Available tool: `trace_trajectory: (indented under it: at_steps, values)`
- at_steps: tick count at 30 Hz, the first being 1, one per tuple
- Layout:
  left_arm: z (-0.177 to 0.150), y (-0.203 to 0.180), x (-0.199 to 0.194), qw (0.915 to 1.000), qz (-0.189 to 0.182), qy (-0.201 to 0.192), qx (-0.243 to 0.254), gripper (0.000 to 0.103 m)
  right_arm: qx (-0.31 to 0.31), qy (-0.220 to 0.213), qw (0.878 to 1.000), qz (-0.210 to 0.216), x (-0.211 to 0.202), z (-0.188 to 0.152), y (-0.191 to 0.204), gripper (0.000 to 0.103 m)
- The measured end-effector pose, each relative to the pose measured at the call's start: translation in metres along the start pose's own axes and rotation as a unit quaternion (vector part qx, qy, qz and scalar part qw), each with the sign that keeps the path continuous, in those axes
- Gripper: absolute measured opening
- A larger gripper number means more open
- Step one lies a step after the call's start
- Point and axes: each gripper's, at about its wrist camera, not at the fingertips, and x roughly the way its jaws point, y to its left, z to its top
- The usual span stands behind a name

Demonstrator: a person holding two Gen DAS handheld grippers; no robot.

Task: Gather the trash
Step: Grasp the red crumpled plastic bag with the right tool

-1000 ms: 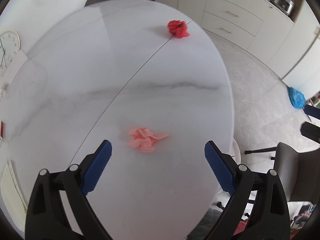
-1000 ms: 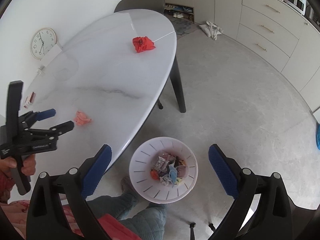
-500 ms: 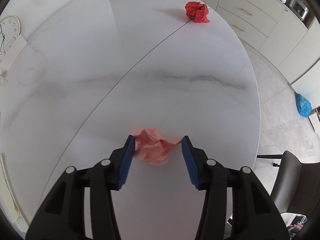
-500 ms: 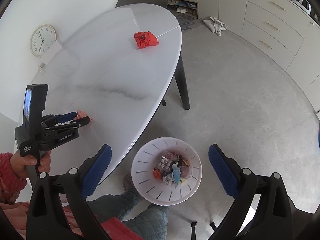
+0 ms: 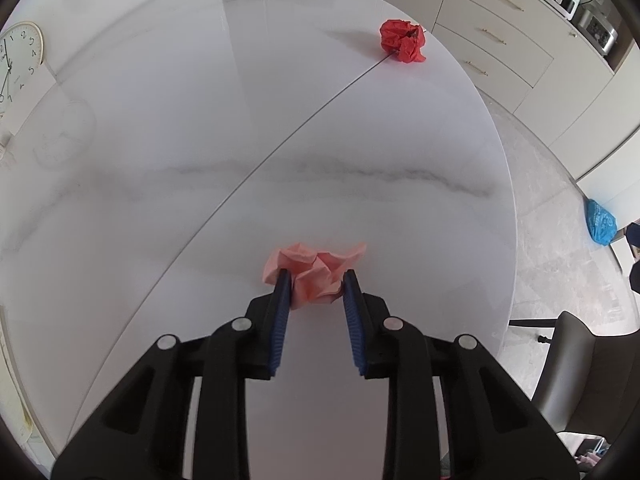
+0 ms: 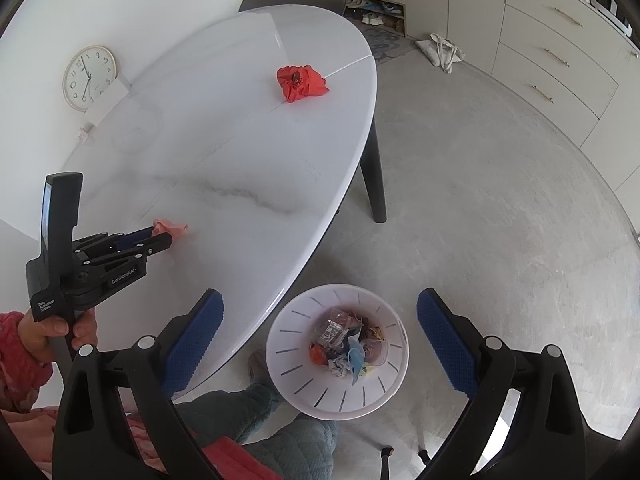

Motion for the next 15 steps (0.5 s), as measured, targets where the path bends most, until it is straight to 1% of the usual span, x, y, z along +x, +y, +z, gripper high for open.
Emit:
trace_trajectory:
  at_steps: [3, 7, 11, 15]
  values:
    - [0.000, 0.003, -0.002, 1.0000, -0.002, -0.003, -0.003, 0.027, -0.006, -0.002, 1.000, 0.002, 0.004, 0.009, 0.003, 0.097]
    - [0.006, 0.008, -0.012, 0.9999, -0.009, -0.009, -0.011, 0.026, -0.015, -0.008, 1.000, 0.016, 0.013, 0.030, 0.009, 0.097]
    - [0.016, 0.012, -0.034, 0.9995, -0.010, -0.028, -0.012, 0.026, -0.034, -0.021, 0.999, 0.018, 0.035, 0.073, 0.017, 0.097]
    - [0.024, 0.016, -0.053, 0.9991, -0.001, -0.040, -0.015, 0.027, -0.042, -0.019, 0.999, 0.028, 0.073, 0.124, 0.022, 0.097]
